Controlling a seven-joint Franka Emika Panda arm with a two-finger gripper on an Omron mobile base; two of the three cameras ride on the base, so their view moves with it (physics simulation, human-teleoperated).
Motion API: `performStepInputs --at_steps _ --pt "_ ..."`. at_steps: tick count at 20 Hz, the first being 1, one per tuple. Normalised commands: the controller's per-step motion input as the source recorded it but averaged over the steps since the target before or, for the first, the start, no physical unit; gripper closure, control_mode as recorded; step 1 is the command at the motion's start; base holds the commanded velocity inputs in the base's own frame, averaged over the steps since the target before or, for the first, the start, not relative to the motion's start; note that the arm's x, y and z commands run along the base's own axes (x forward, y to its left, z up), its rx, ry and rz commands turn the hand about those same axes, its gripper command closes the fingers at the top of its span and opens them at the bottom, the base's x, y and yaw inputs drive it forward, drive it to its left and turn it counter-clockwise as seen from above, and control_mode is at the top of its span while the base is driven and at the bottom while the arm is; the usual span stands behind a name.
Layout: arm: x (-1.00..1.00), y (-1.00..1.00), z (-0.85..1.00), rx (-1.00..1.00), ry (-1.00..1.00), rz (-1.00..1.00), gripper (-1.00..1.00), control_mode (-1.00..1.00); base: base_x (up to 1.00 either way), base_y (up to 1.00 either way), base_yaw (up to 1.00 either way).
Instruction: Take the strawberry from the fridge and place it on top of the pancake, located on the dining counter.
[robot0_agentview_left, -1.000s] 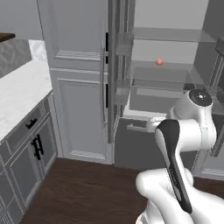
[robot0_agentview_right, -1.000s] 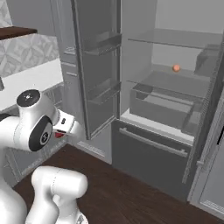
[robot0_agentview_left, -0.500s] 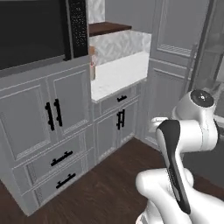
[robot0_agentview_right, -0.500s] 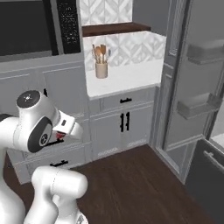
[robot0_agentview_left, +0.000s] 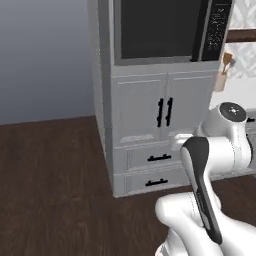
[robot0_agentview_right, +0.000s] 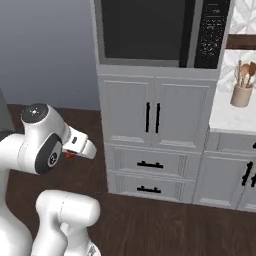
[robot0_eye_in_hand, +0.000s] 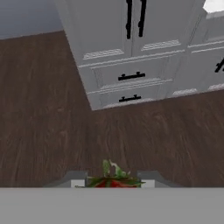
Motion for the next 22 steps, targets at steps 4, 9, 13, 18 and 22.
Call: performStepInputs --at_steps 4,9,13,18,22 --pt "0.0 0.0 0.0 0.0 0.0 0.0 1.0 1.0 0.13 0.95 0.56" --pt "0.0 0.0 0.0 0.0 0.0 0.0 1.0 1.0 0.41 0.97 0.41" --pt "0.0 0.0 0.0 0.0 0.0 0.0 1.0 1.0 0.86 0.81 0.07" --pt "0.0 0.0 0.0 0.0 0.0 0.0 1.0 1.0 1.0 0.64 -0.14" --pt "0.0 0.0 0.0 0.0 0.0 0.0 1.0 1.0 1.0 0.81 -0.3"
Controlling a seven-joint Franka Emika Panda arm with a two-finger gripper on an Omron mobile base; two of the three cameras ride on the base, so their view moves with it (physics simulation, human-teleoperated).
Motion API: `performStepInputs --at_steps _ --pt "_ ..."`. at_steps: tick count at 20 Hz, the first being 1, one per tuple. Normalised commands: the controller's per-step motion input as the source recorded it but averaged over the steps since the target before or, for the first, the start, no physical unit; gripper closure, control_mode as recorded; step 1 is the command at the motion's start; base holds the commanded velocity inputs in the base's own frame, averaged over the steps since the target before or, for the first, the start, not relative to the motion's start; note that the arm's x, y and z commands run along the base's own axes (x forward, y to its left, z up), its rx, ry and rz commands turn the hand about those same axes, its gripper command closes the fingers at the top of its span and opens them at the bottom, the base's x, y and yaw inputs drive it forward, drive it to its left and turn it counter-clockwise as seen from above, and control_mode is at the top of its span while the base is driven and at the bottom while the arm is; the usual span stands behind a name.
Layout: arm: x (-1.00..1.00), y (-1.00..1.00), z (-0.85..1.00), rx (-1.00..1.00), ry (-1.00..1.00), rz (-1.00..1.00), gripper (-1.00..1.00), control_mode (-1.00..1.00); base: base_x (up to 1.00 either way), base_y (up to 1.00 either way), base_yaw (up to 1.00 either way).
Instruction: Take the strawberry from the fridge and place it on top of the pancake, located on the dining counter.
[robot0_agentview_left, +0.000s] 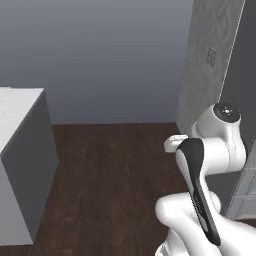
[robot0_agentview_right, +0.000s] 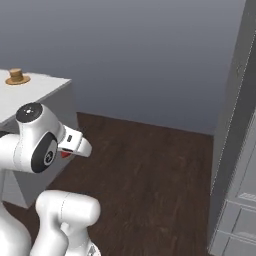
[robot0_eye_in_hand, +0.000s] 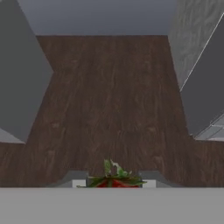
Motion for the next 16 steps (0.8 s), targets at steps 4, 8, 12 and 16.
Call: performStepInputs --at_steps 4,8,12,16 --pt "0.0 0.0 0.0 0.0 0.0 0.0 1.0 1.0 1.0 0.84 -0.34" --pt "0.0 0.0 0.0 0.0 0.0 0.0 1.0 1.0 1.0 0.64 -0.22" --pt "0.0 0.0 0.0 0.0 0.0 0.0 1.0 1.0 1.0 0.52 -0.07" --pt "0.0 0.0 0.0 0.0 0.0 0.0 1.0 1.0 1.0 0.29 0.0"
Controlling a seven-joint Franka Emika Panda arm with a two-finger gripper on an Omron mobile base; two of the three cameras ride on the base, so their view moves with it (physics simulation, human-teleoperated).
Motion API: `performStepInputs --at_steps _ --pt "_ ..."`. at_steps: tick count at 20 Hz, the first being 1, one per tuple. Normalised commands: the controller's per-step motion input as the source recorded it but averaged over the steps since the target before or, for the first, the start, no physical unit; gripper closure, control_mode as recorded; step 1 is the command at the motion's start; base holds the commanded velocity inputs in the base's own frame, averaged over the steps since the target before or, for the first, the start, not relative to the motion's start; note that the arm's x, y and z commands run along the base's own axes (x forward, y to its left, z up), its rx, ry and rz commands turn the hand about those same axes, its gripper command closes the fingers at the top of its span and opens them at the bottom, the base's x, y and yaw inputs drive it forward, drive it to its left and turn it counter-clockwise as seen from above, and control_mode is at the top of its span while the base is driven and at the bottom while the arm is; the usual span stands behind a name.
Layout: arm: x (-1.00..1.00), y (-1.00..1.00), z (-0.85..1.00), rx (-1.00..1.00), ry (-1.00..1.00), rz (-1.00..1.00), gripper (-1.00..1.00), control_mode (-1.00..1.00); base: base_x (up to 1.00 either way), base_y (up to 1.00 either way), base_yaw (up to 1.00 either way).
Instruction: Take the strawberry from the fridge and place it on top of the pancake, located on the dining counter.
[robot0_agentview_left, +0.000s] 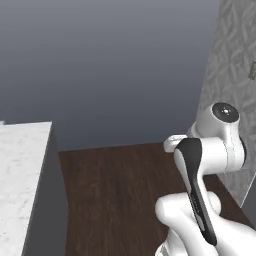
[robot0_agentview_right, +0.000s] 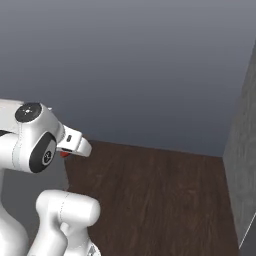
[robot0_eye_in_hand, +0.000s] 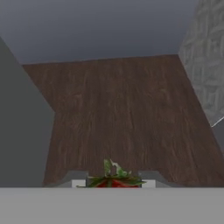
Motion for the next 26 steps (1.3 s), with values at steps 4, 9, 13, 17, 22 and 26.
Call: performStepInputs --at_steps 4,9,13,17,22,26 --pt "0.0 0.0 0.0 0.0 0.0 0.0 1.0 1.0 1.0 0.06 0.03" --pt "0.0 0.0 0.0 0.0 0.0 0.0 1.0 1.0 1.0 0.0 0.11" --pt "0.0 0.0 0.0 0.0 0.0 0.0 1.0 1.0 1.0 0.02 0.31" --pt "0.0 0.0 0.0 0.0 0.0 0.0 1.0 1.0 1.0 -0.04 0.61" --pt "0.0 0.0 0.0 0.0 0.0 0.0 1.0 1.0 1.0 -0.28 0.76" --pt "0.0 0.0 0.0 0.0 0.0 0.0 1.0 1.0 1.0 -0.33 0.81"
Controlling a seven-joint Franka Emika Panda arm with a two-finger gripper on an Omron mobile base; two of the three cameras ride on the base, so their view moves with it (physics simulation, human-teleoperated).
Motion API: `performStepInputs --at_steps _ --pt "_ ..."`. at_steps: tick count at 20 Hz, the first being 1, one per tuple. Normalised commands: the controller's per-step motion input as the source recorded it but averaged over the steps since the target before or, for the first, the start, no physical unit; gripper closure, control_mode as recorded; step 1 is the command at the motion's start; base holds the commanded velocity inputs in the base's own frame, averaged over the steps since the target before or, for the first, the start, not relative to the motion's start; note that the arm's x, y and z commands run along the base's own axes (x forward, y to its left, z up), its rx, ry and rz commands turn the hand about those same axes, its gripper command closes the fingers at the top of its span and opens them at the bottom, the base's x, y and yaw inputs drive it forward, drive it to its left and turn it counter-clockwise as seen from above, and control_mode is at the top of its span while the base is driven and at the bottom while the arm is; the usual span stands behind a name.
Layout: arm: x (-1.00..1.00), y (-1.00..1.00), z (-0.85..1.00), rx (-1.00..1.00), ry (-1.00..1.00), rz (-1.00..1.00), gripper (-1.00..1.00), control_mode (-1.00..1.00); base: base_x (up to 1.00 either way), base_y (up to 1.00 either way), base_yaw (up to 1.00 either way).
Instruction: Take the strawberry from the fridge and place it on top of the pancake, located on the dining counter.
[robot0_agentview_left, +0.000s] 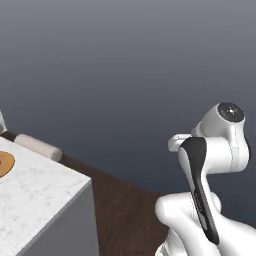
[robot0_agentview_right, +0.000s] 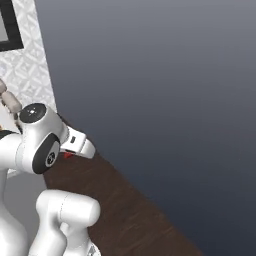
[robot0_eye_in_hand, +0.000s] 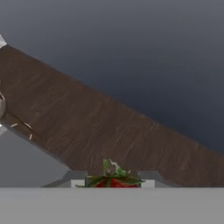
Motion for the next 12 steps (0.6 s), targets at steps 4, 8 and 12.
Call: performStepInputs --at_steps 4,8,12 --pt "0.0 0.0 0.0 0.0 0.0 0.0 1.0 1.0 0.86 -0.59 0.78" --pt "0.0 0.0 0.0 0.0 0.0 0.0 1.0 1.0 0.67 -0.76 0.75" --pt "0.0 0.0 0.0 0.0 0.0 0.0 1.0 1.0 0.59 -0.73 0.76"
